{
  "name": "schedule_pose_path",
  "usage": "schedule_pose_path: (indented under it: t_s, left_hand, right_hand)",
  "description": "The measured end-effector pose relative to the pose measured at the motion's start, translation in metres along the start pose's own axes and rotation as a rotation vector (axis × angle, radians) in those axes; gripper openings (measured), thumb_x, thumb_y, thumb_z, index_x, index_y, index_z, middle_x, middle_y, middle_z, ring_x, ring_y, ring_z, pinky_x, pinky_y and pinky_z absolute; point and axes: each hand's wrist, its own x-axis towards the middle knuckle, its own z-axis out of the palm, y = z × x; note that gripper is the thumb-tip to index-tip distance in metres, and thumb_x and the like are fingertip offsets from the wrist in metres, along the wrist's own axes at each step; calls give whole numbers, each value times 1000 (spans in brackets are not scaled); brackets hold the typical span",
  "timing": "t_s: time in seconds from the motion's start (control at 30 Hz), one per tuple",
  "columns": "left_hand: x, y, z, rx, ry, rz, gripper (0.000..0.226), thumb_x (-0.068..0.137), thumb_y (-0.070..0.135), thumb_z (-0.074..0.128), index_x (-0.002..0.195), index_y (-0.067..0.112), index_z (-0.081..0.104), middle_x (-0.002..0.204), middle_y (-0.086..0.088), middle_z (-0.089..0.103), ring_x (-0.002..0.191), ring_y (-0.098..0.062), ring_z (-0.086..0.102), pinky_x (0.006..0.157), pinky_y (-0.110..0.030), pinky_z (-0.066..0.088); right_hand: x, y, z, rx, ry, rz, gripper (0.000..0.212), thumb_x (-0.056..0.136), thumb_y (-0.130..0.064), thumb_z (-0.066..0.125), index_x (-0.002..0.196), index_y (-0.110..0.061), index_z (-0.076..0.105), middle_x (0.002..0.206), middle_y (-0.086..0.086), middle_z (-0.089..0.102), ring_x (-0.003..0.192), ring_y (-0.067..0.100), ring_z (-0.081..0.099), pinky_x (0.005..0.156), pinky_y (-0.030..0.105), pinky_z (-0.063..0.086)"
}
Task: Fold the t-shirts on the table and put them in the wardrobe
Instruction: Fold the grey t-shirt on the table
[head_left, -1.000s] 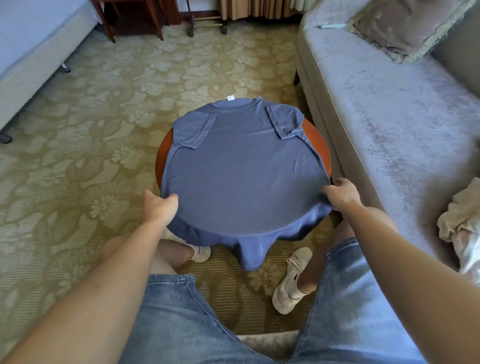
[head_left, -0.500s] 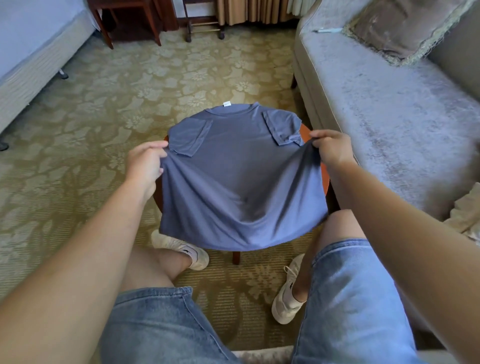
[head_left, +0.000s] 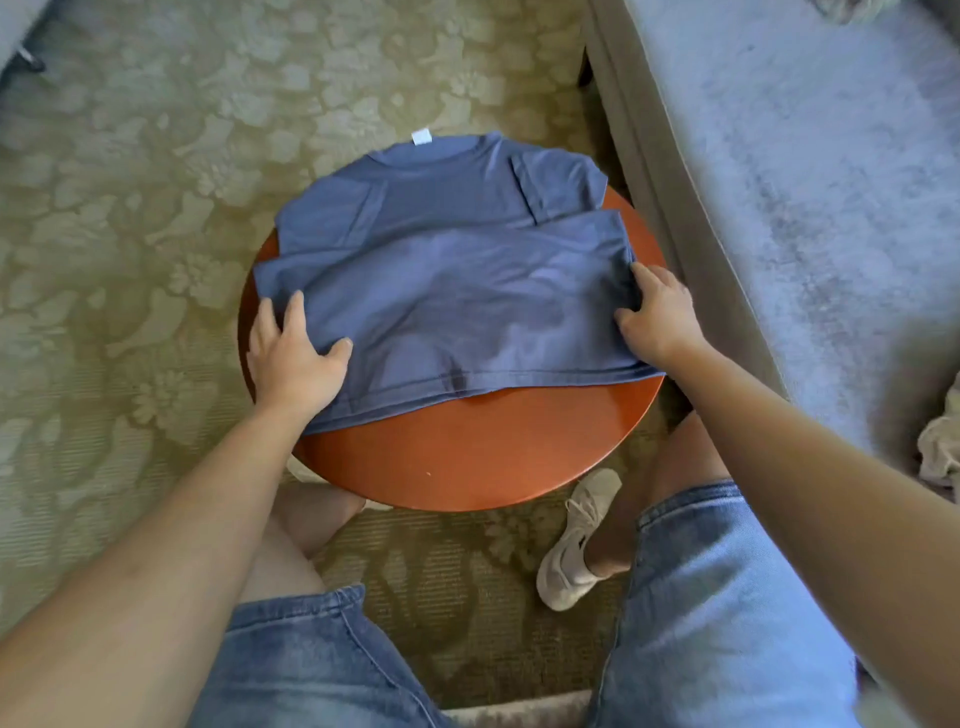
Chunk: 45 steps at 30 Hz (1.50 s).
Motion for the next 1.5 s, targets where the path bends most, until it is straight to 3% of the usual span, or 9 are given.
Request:
schedule_pose_path:
  t_s: [0.27,0.43,0.6,0.8,0.9,1.03,1.13,1.3,1.5]
  left_hand:
    - [-16,-5,-3,-121,90,-224,81,87,34,66,153,21,22,157,-13,20,144,-35,19,116,-47,23]
    - [-18,-15,-13,-151,59,-316,71,86,23,64,149,16,31,146,-19,37,137,-37,31,112,-44,27]
    - [-15,-12,-24,-322,-36,-379,62,89,23,65,145,12,41,145,-12,47,129,-35,46,102,-38,38]
    - [-23,-23,-32,-359,-83,-386,75,86,17,65,151,16,28,150,-11,40,132,-36,44,105,-44,38]
    - [-34,-22,-40,-348,-113,-347,75,84,12,61,151,19,29,149,-11,42,129,-36,46,104,-45,41]
    - [-46,-21,-48,-526,-173,-259,79,89,3,61,152,31,23,136,-9,54,118,-30,56,101,-51,46]
    - [-58,-16,-52,-586,-146,-171,63,90,3,63,141,32,40,102,4,64,100,-23,63,93,-47,52]
    - [-85,3,-48,-684,-65,-69,22,90,4,63,90,25,55,107,-5,59,85,-18,60,63,-24,48]
    - [-106,14,-57,-911,-75,-76,21,87,4,69,82,24,68,93,1,61,76,-9,62,67,-21,49]
  right_hand:
    - [-12,-5,1,-20,88,83,64,90,-29,58,147,-18,32,141,14,42,132,38,33,107,51,34]
    - [-23,-7,-4,31,105,204,66,88,-16,56,149,-13,30,143,17,38,126,38,44,102,43,39]
    - [-29,-12,-7,27,23,257,14,82,-16,62,92,-10,53,90,8,59,87,31,57,63,28,37]
    - [-44,-14,-11,209,-28,341,17,81,-12,69,77,-7,54,75,9,57,73,27,55,59,31,42]
    - [-53,-8,-14,326,3,362,27,83,-11,66,64,-11,46,66,11,54,65,28,55,65,46,52]
    - [-66,-6,-15,436,49,349,16,87,-9,58,89,6,63,64,12,58,59,29,58,74,51,56]
    - [-80,-11,-15,484,50,296,15,92,-5,53,83,-6,66,69,11,56,57,24,52,68,43,53]
    - [-94,-19,-22,596,143,201,34,92,-7,57,125,-17,52,106,7,60,84,27,62,81,43,54]
    - [-120,-38,-33,816,158,79,14,92,5,55,89,-7,63,81,4,60,49,5,56,55,17,52]
